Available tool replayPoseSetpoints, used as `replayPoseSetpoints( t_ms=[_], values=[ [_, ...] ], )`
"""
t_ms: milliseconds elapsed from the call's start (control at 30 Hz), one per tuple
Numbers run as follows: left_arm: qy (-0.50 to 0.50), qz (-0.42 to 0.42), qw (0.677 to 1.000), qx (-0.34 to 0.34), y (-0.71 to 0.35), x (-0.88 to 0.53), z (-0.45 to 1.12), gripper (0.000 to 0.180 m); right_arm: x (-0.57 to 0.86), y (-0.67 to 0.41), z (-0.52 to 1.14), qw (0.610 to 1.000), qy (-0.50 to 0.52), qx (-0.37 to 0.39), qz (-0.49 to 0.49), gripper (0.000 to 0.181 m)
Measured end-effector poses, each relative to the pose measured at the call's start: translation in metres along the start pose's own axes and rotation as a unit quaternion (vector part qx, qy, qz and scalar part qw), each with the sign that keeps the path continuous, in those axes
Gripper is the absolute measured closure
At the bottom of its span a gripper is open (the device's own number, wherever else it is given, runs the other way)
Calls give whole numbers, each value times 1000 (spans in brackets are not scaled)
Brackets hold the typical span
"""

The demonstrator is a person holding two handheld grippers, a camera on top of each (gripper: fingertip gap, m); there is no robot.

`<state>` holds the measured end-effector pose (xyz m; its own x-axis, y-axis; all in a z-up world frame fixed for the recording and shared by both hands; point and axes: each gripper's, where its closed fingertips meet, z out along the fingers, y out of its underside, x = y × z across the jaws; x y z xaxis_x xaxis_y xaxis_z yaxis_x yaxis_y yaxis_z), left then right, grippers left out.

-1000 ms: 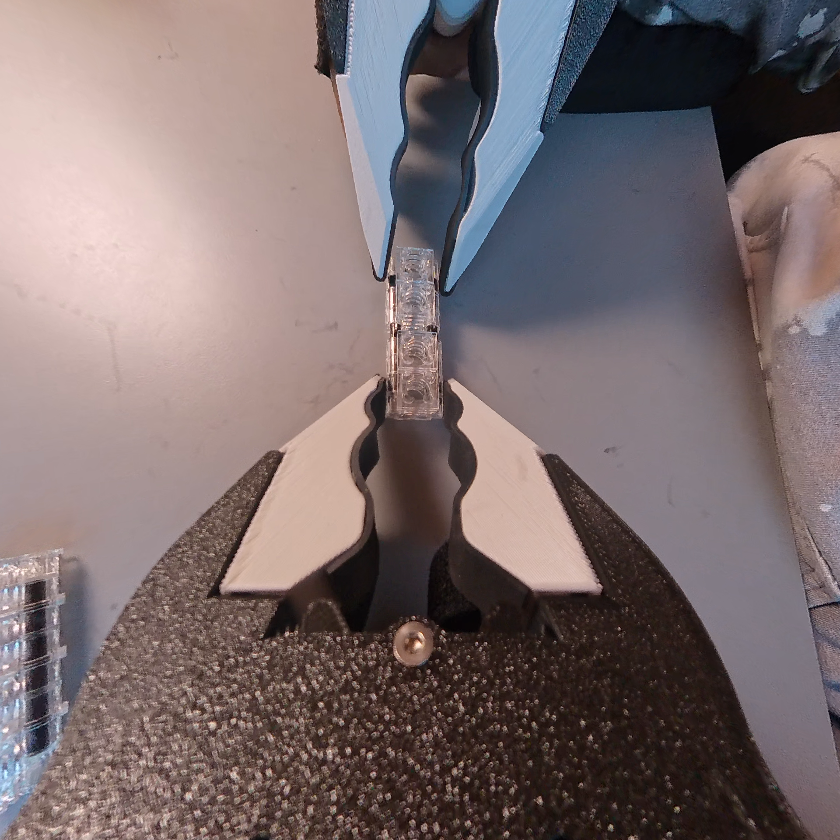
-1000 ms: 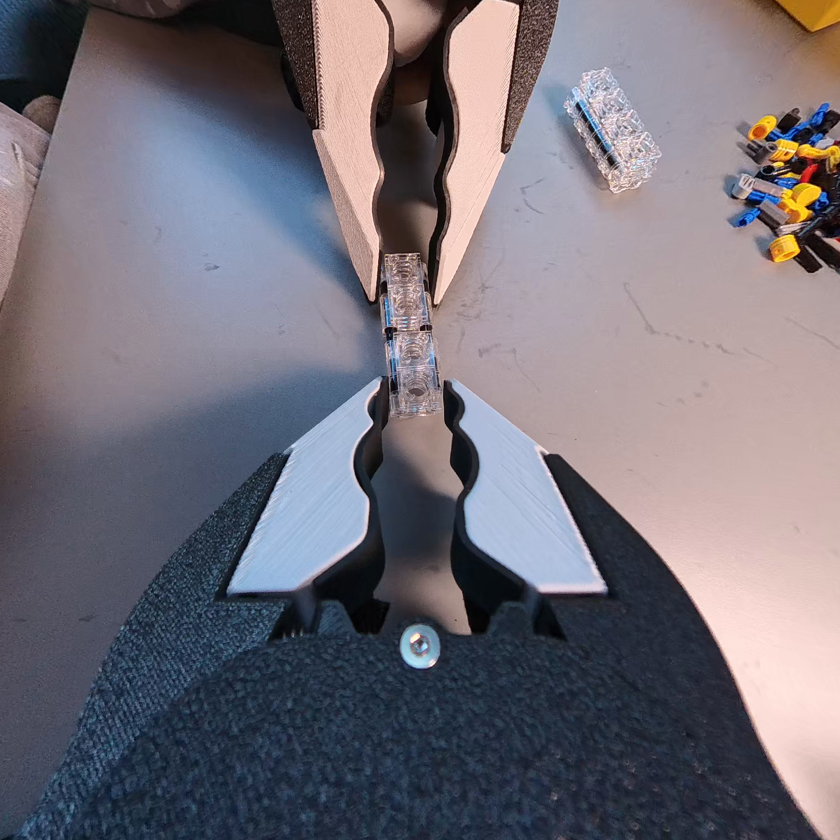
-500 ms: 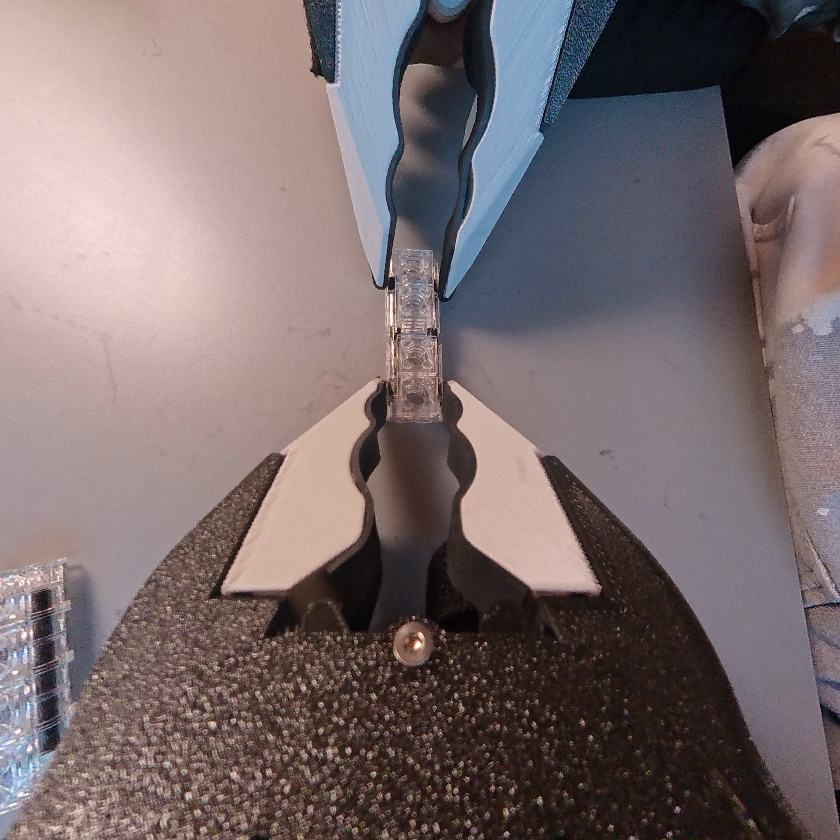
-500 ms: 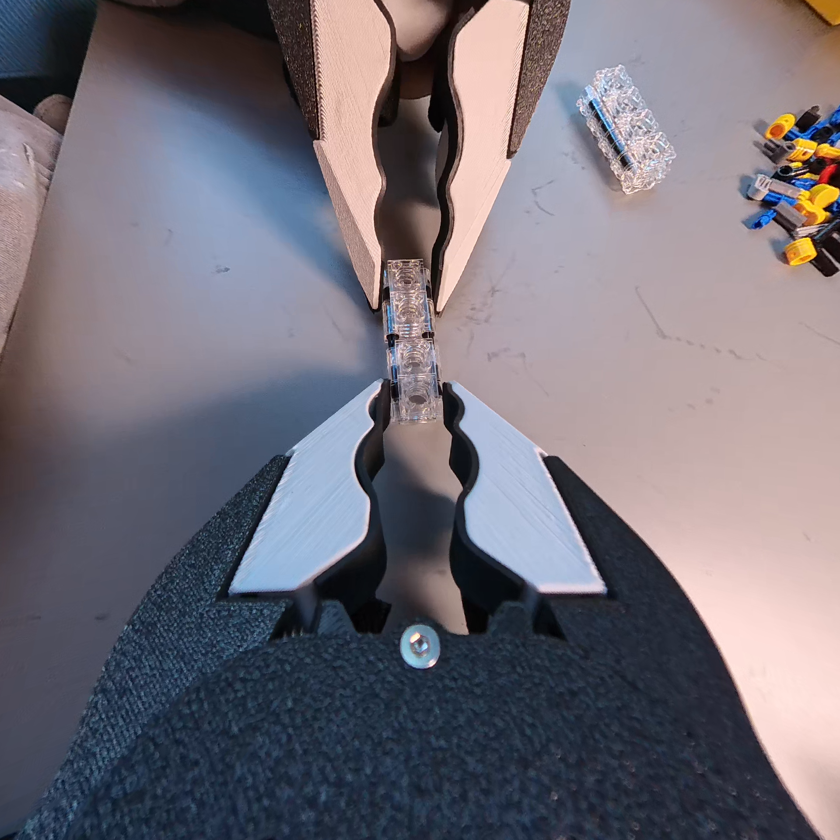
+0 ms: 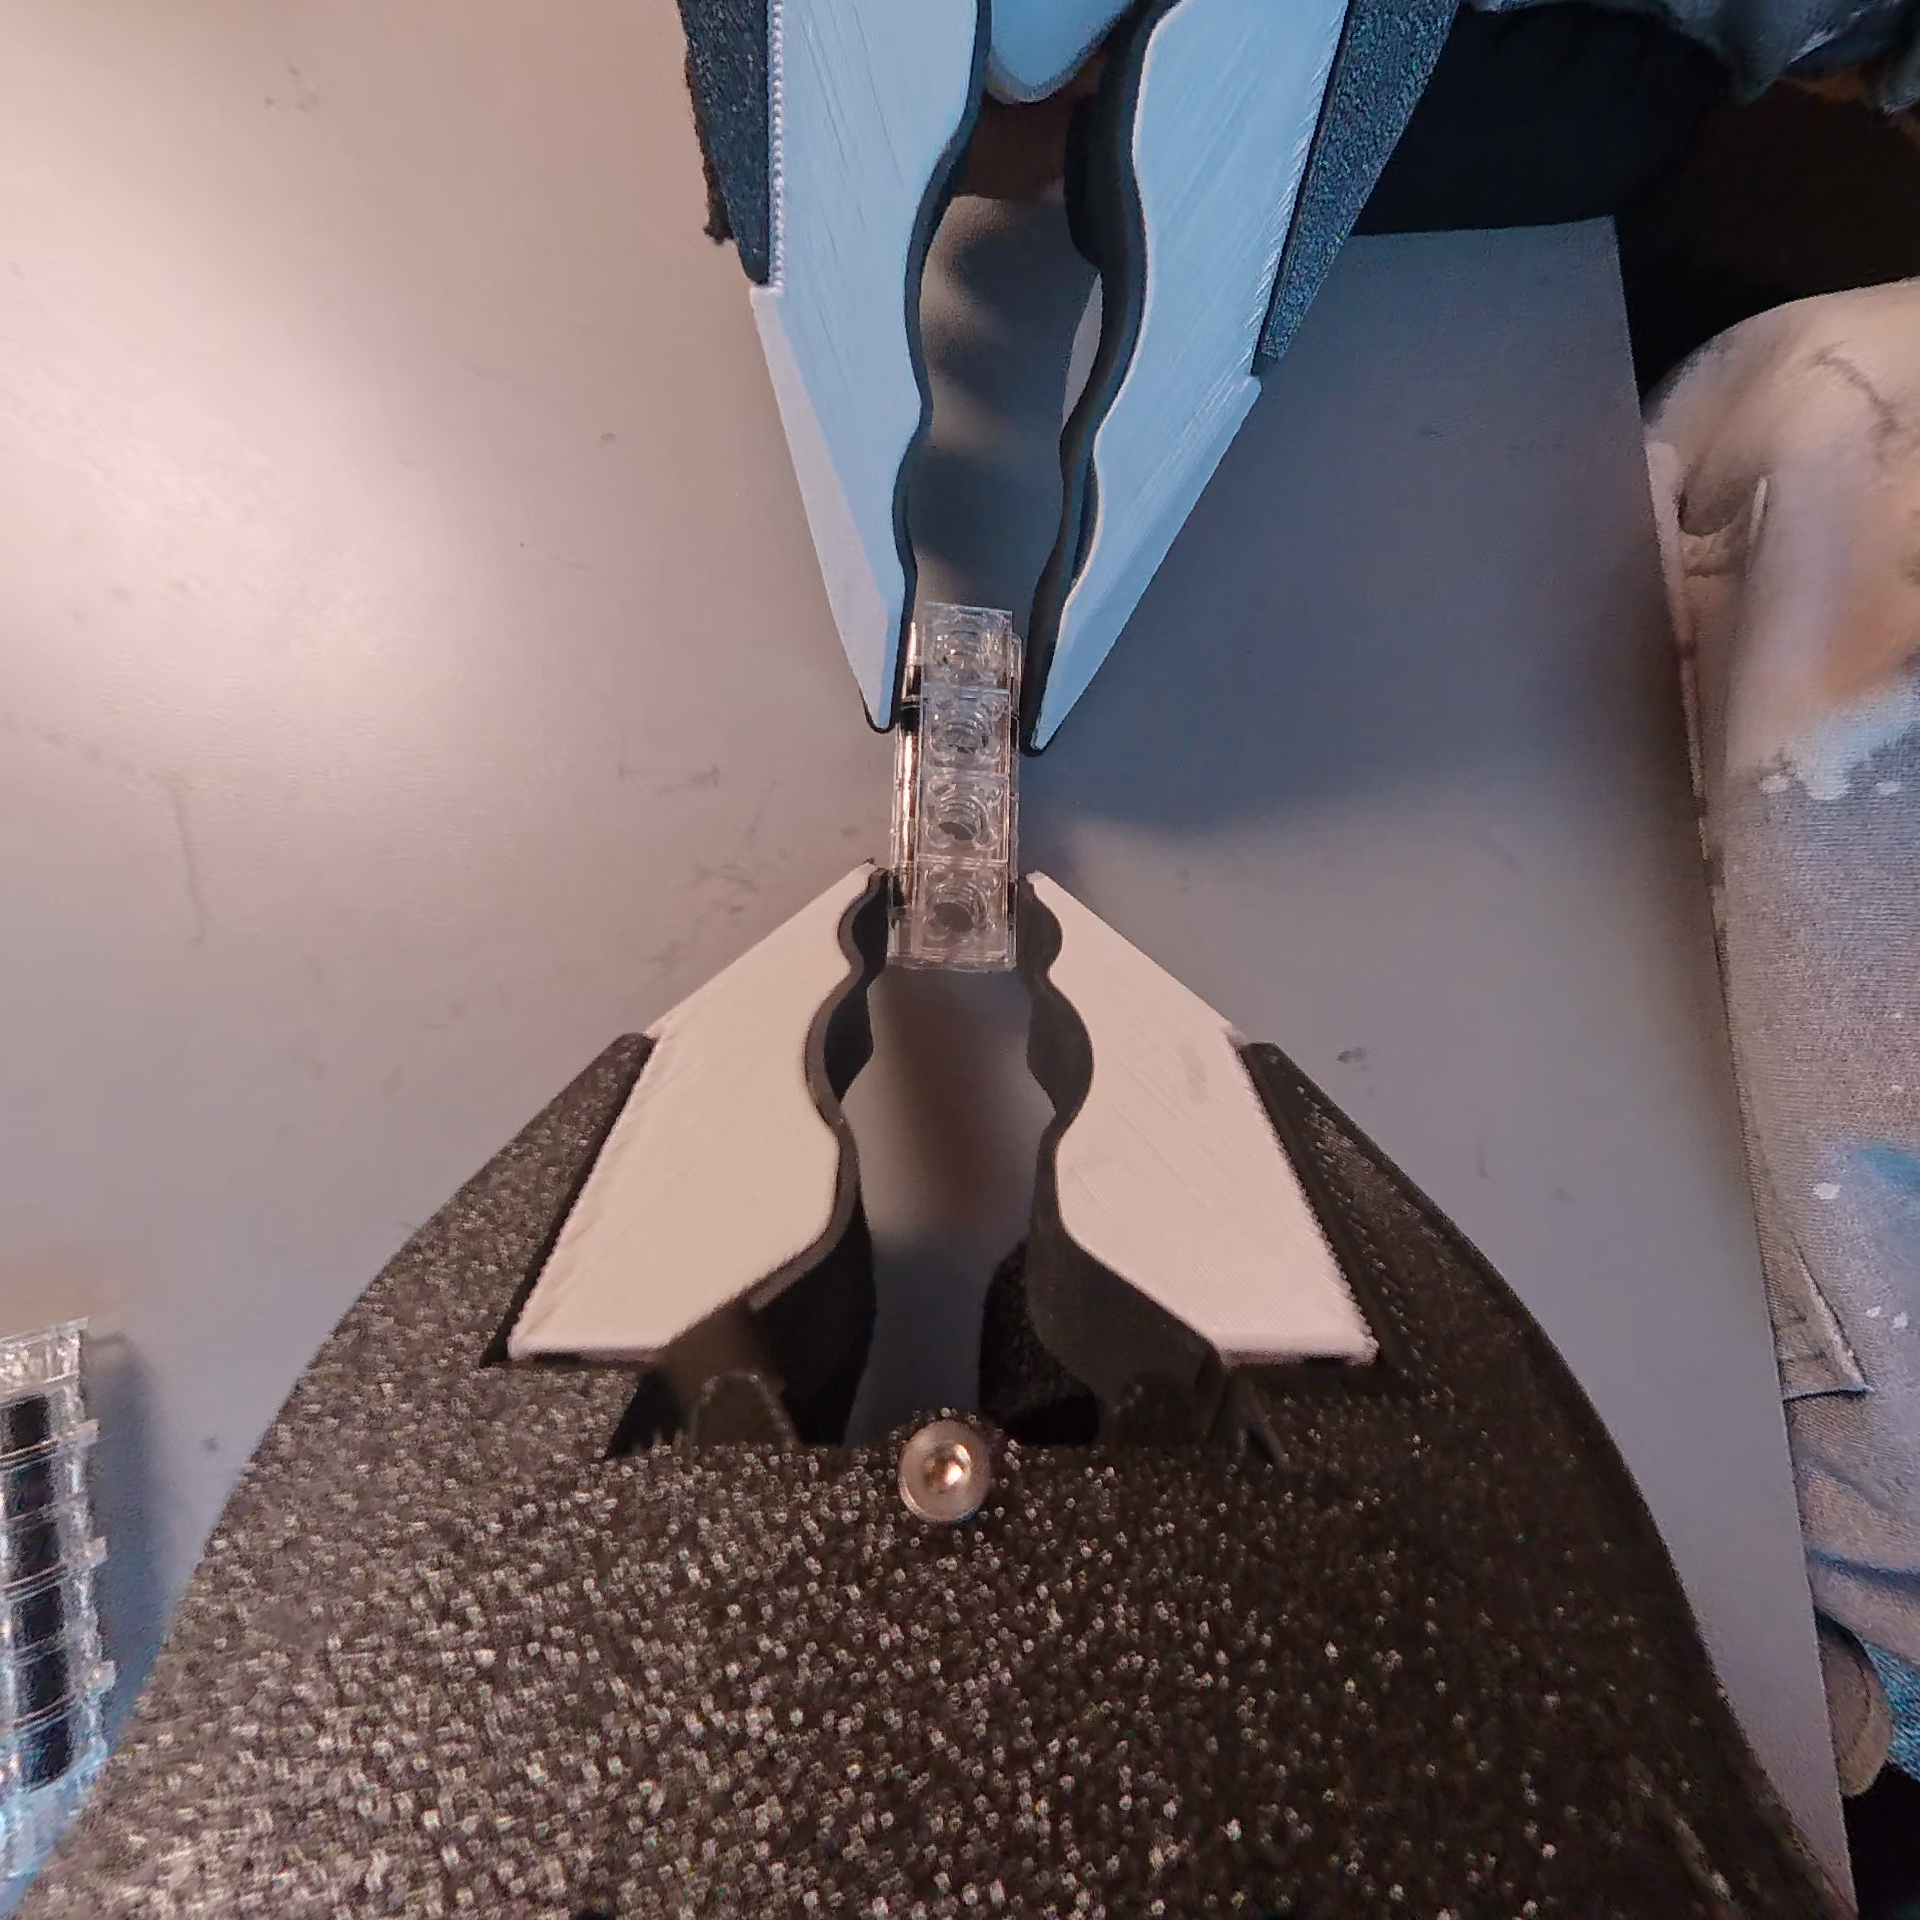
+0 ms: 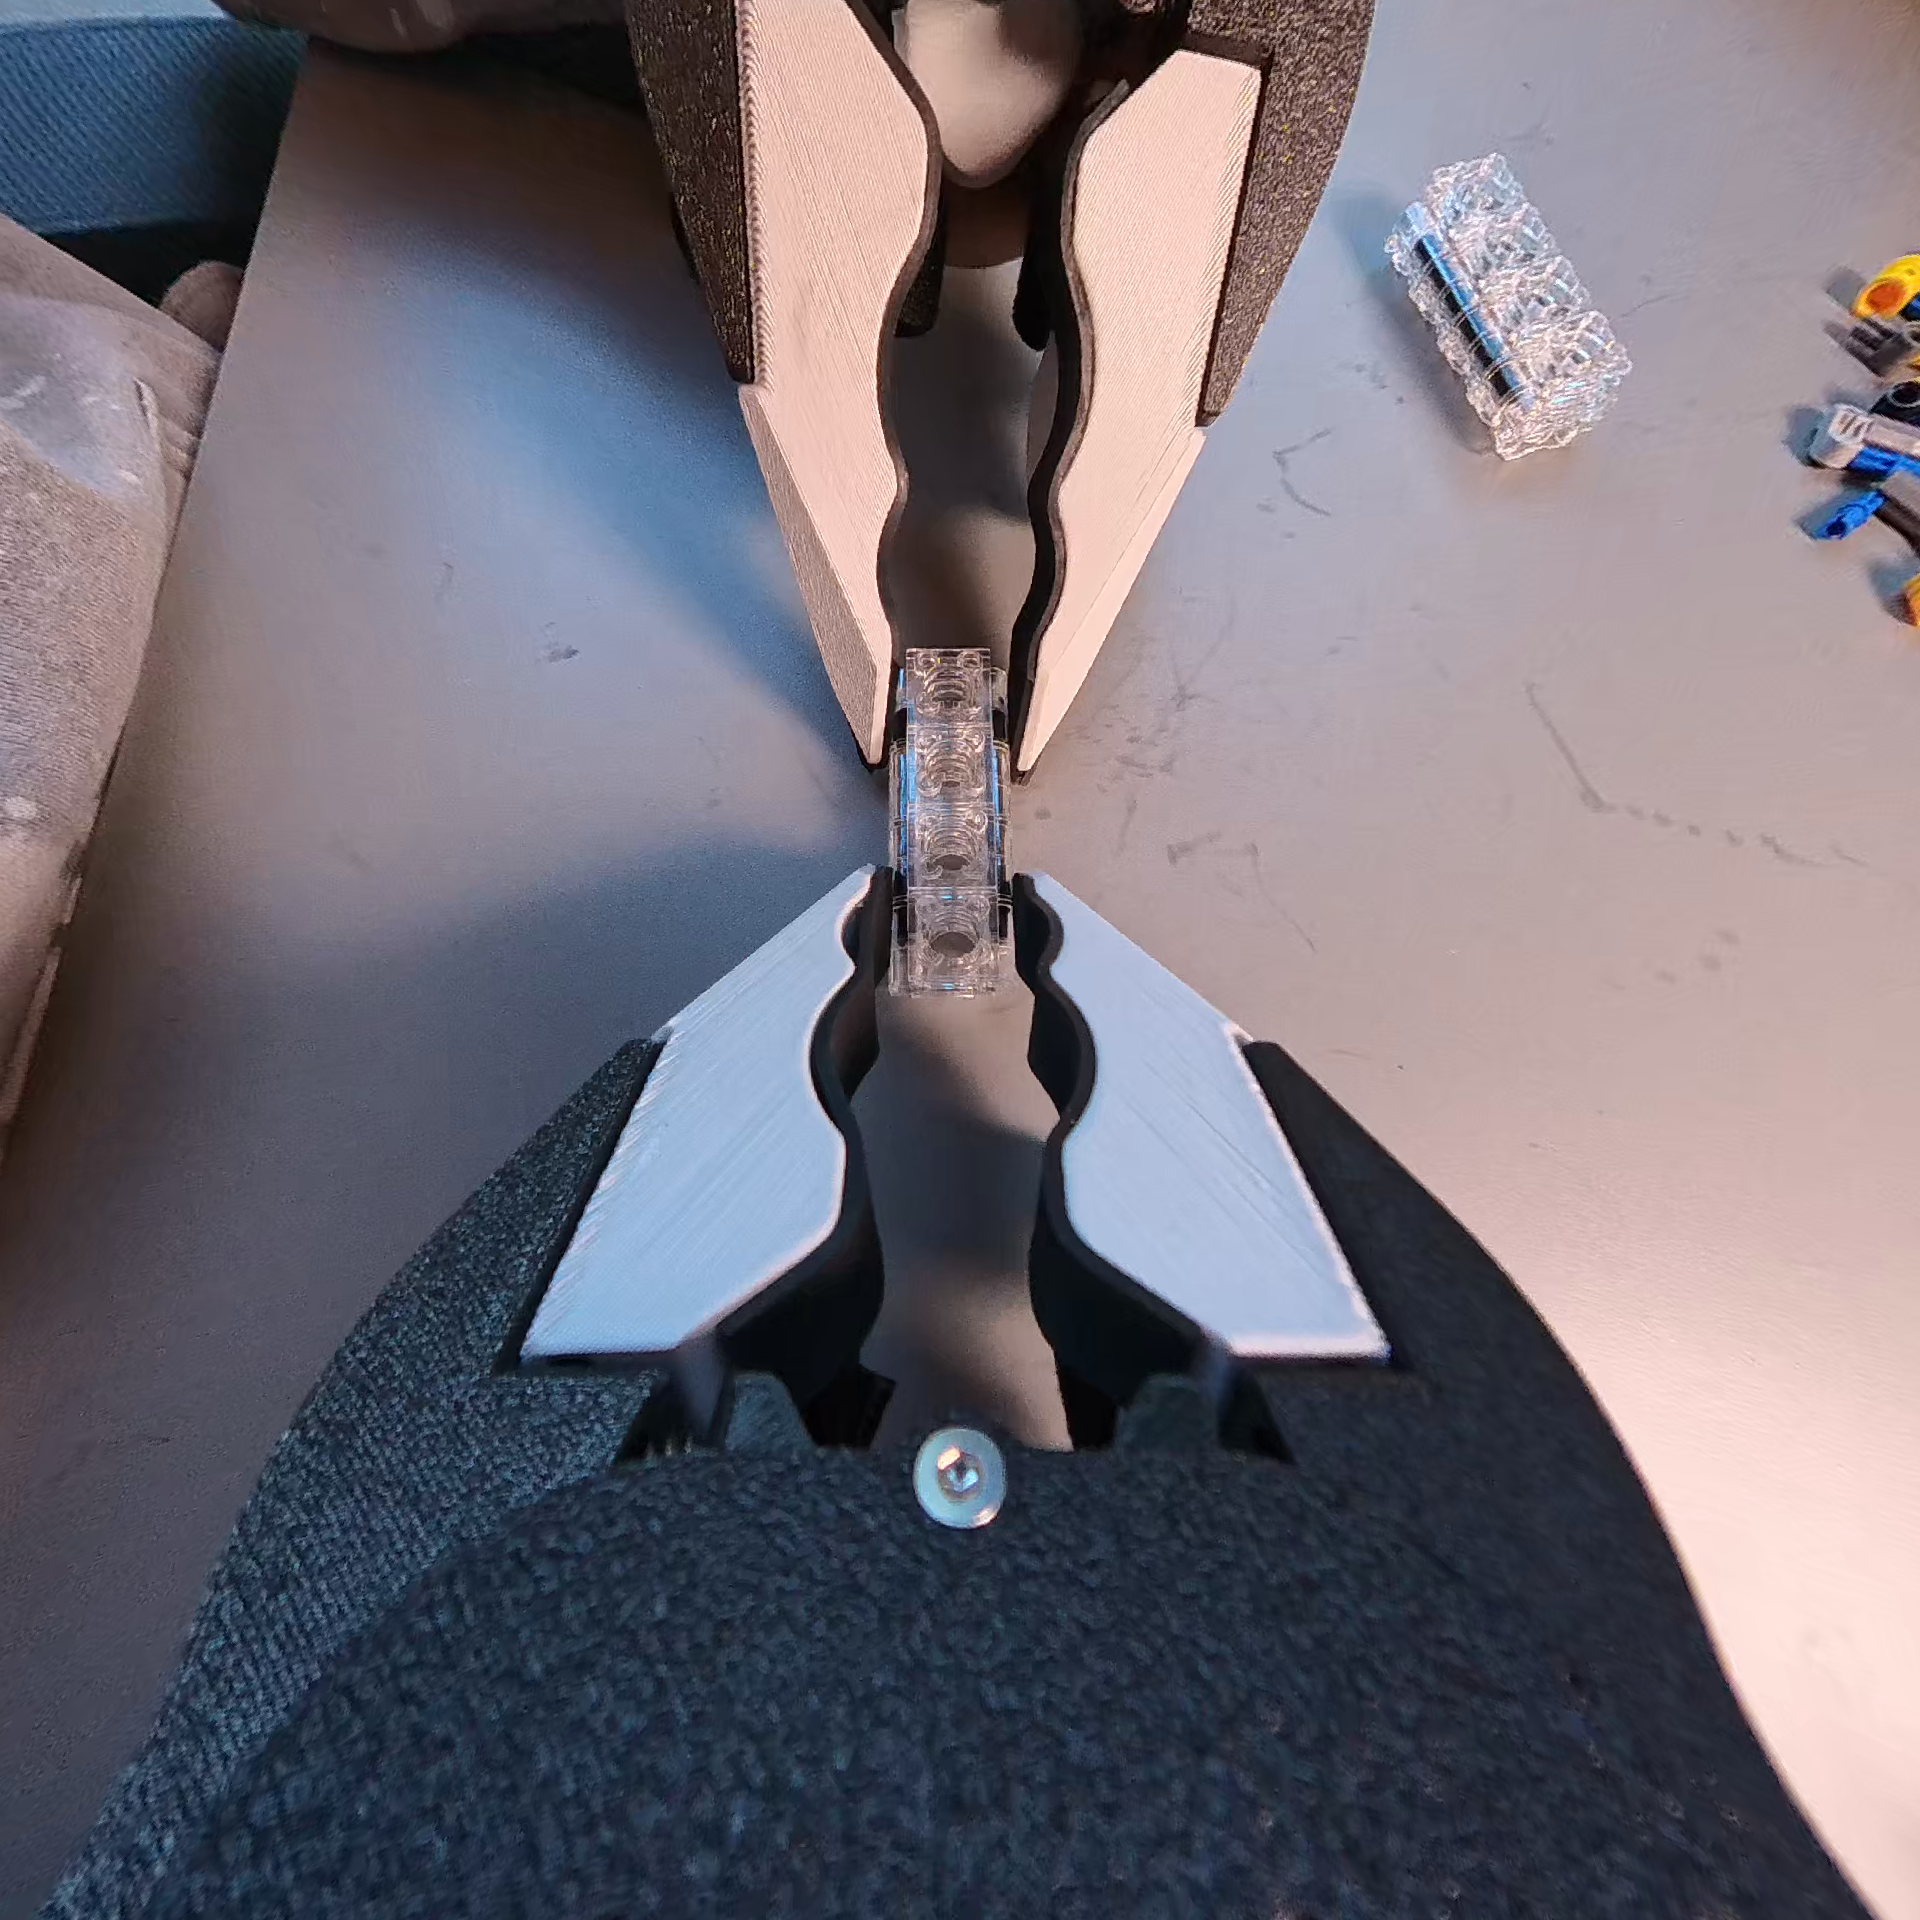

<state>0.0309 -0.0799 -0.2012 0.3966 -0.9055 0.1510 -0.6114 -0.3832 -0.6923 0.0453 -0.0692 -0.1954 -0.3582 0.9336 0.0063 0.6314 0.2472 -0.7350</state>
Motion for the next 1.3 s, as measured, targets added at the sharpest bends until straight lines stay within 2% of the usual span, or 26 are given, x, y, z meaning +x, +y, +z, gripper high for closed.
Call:
replayPoseSetpoints(
  t_ms=[167,267,367,433,533,700,733,767,833,1000,1033,1067,1100,1300],
  values=[
    [15,-16,1000,19,0,0,-1,158,2,-1,4,1000,18,1,-16,157],
    [17,-7,999,27,1,-1,-2,157,2,0,5,999,30,-1,-34,147],
    [18,-1,999,32,3,-1,-4,155,6,-2,-1,998,45,11,-32,146],
    [3,4,1000,31,5,-5,-8,139,7,-1,-3,998,47,15,-27,145],
    [-18,-1,998,56,-1,-16,-24,126,7,-1,-3,998,51,13,-31,145],
    [-126,-31,983,132,-10,-64,-88,118,3,-3,5,999,37,4,-32,143],
    [-151,-43,977,145,-8,-75,-103,119,1,-4,7,999,31,2,-32,148],
    [-173,-57,972,150,-3,-86,-116,119,0,-5,9,999,26,0,-35,157],
    [-201,-87,968,126,20,-102,-129,118,-1,-7,10,999,19,1,-38,157],
    [-224,-113,967,42,65,-123,-114,126,20,-14,-5,998,49,39,-12,157],
    [-226,-105,968,27,68,-125,-108,134,26,-14,-9,997,59,42,-7,157],
    [-231,-91,969,16,69,-127,-103,150,35,-12,-14,996,73,43,-6,157],
    [-233,-73,970,12,67,-128,-100,158,44,-9,-20,995,87,41,-7,157],
    [-150,11,988,43,27,-116,-77,159,106,3,-50,993,120,21,-2,157]
  ],
)
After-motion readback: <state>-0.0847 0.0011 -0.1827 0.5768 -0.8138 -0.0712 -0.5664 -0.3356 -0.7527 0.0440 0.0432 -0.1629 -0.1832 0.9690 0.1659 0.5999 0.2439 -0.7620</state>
